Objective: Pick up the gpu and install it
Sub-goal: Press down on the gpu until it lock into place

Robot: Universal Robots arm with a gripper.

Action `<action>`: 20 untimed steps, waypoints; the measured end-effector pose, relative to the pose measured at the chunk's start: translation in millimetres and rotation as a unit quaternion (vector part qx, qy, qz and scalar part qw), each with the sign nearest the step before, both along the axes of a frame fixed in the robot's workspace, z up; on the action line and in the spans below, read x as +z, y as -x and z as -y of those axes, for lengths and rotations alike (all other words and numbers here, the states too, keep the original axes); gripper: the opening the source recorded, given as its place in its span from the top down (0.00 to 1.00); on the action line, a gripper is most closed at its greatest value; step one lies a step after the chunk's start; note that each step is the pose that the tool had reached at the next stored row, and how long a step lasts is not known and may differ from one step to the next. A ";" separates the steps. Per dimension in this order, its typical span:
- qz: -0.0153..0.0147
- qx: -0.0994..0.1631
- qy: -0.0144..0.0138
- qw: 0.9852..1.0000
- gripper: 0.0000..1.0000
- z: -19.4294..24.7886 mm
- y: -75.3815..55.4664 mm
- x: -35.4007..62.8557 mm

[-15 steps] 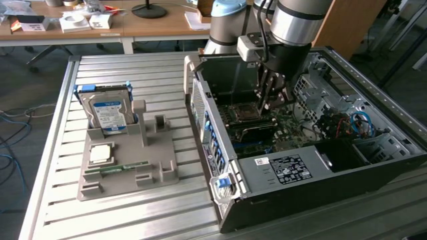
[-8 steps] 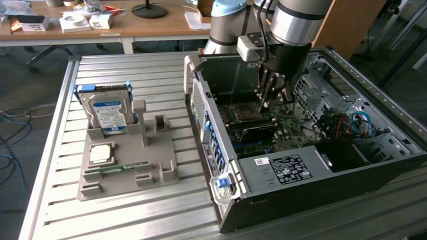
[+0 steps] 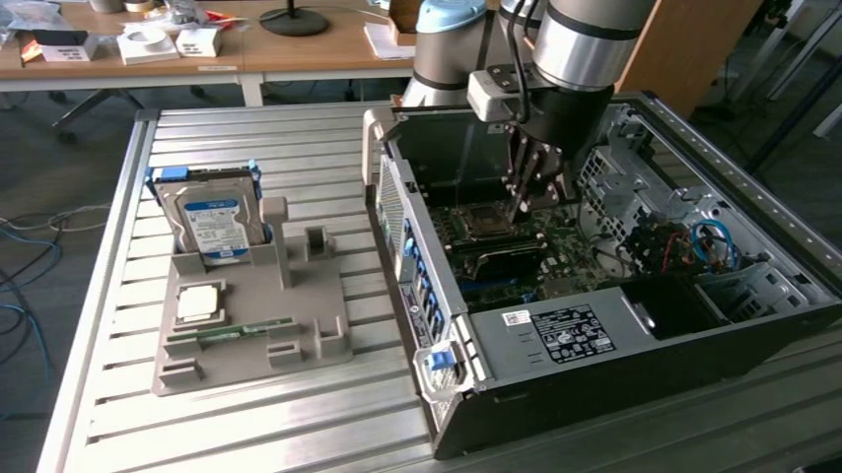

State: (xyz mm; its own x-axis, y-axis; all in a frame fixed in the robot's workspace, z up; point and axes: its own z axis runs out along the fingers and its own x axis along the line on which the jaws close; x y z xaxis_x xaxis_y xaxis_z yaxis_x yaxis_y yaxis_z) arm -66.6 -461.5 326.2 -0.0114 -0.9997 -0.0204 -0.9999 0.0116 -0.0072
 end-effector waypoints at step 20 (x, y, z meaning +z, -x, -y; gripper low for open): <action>0.000 0.000 0.000 1.000 0.89 0.0 0.0 -8.6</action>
State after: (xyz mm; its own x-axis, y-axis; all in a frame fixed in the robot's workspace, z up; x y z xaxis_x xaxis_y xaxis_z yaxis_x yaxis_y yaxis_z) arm -66.6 -461.5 317.6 -0.0114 -0.9997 -0.0204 -0.9999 0.0116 -0.0071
